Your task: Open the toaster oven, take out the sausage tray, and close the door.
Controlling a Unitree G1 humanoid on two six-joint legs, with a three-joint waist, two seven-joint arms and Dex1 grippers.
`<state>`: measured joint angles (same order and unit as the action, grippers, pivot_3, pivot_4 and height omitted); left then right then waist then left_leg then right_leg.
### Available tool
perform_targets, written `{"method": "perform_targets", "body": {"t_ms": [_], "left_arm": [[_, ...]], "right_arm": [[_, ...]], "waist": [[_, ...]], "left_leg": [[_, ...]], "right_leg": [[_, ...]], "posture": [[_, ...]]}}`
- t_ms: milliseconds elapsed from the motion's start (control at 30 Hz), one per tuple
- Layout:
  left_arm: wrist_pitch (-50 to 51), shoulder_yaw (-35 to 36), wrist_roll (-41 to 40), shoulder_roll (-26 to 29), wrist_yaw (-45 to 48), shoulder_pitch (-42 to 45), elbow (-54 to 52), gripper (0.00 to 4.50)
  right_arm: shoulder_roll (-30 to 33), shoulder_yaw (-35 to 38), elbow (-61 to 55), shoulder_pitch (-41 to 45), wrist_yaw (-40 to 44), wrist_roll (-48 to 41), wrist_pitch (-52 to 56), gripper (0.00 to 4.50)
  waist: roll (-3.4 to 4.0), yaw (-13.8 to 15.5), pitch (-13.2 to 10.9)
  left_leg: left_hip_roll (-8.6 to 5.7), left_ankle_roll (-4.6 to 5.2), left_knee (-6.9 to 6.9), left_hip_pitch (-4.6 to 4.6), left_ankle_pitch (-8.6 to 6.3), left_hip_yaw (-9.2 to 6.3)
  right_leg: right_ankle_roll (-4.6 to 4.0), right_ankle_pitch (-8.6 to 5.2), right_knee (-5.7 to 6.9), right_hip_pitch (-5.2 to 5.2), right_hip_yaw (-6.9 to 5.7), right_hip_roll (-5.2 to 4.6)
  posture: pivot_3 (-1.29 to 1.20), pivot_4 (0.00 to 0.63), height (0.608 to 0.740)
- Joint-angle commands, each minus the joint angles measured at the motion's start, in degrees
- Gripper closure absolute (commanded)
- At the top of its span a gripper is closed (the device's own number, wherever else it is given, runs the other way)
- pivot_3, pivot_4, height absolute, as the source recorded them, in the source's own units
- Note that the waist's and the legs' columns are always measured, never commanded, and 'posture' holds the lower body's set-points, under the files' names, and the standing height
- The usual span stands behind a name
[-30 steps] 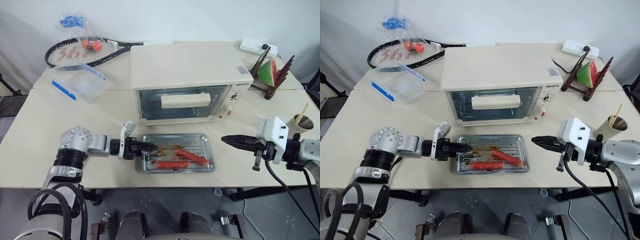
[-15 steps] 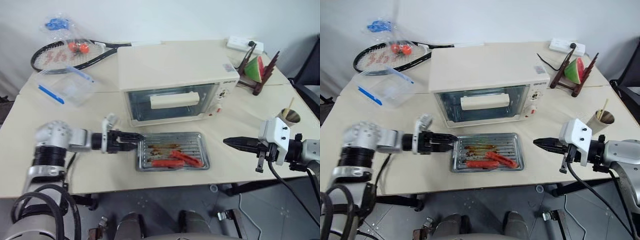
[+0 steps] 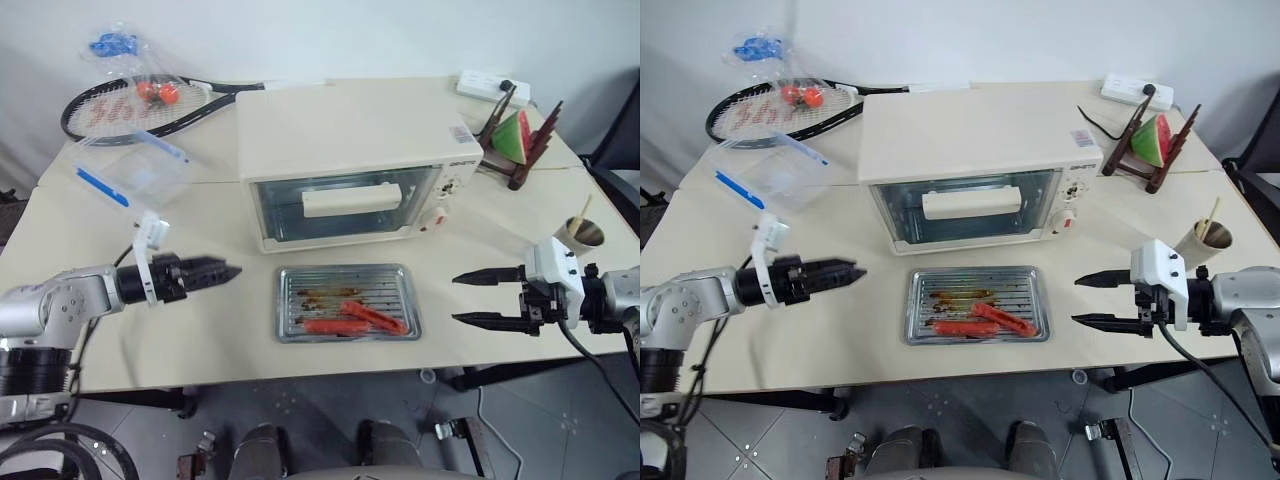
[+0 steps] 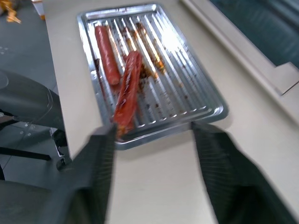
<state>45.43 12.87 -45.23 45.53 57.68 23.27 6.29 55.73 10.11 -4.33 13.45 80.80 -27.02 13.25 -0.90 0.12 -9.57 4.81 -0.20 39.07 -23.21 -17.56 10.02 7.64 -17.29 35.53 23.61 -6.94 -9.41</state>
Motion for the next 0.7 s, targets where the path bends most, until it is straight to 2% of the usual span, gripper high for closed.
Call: {"method": "perform_targets", "body": {"t_ms": [33,100,233,333,400,500,700], "left_arm": [[-22.2,0.9,8.2,1.5,12.1,-3.8,-0.1,0.00],[-28.5,0.0,11.7,2.2,14.9,-5.6,1.3,0.00],[-38.6,-0.9,14.8,2.7,23.0,-6.7,6.2,0.00],[-46.9,-3.0,18.7,5.4,31.7,-7.5,13.1,0.00],[-51.6,-4.9,22.5,7.3,34.0,-6.9,18.2,0.00],[-52.9,-6.1,23.3,7.6,34.2,-4.4,22.4,0.00],[-44.9,-9.1,23.8,7.5,31.7,-0.3,23.0,0.00]], "right_arm": [[0.6,-0.8,5.7,3.2,2.7,1.9,-4.9,0.31],[0.3,-1.6,7.8,5.6,2.4,2.4,-5.2,0.08],[0.1,-2.4,10.8,7.4,3.4,3.4,-7.4,0.08],[0.4,-2.5,13.4,7.5,3.6,4.5,-9.5,0.08],[0.3,-1.9,17.1,7.1,1.9,6.1,-11.5,0.08],[0.1,-1.7,21.6,6.5,1.2,7.8,-14.7,0.08],[-1.9,-0.2,20.5,6.4,-4.3,7.7,-15.3,0.08]], "waist": [[0.00,0.0,0.0],[0.04,-0.3,0.0],[0.10,-0.3,-0.1],[0.10,-0.3,-0.1],[0.11,-0.3,-0.1],[0.12,-0.2,-0.1],[0.14,-0.3,-0.1]], "left_leg": [[0.00,0.00,0.00,0.00,-0.01,0.02],[-0.01,0.00,0.00,0.01,-0.01,0.05],[0.01,0.00,-0.05,0.01,-0.02,0.09],[0.00,0.03,-0.04,0.00,-0.04,0.09],[0.01,0.02,-0.05,0.00,-0.05,0.12],[0.01,0.03,-0.04,0.01,-0.06,0.13],[0.02,0.05,0.01,0.00,-0.07,0.13]], "right_leg": [[0.00,0.00,-0.02,-0.01,-0.02,0.00],[0.00,0.00,-0.04,-0.01,-0.01,0.00],[0.00,0.00,-0.01,0.05,0.01,0.00],[0.00,0.00,-0.01,0.04,0.00,0.00],[0.00,0.00,-0.01,0.07,-0.01,0.00],[0.00,0.00,-0.01,0.07,0.00,0.00],[0.01,0.00,0.09,0.07,-0.01,-0.01]], "posture": [[0.00,0.150,0.740],[0.00,0.150,0.740],[0.00,0.150,0.740],[0.00,0.150,0.740],[0.00,0.150,0.740],[0.00,0.150,0.740],[0.00,0.150,0.740]]}}
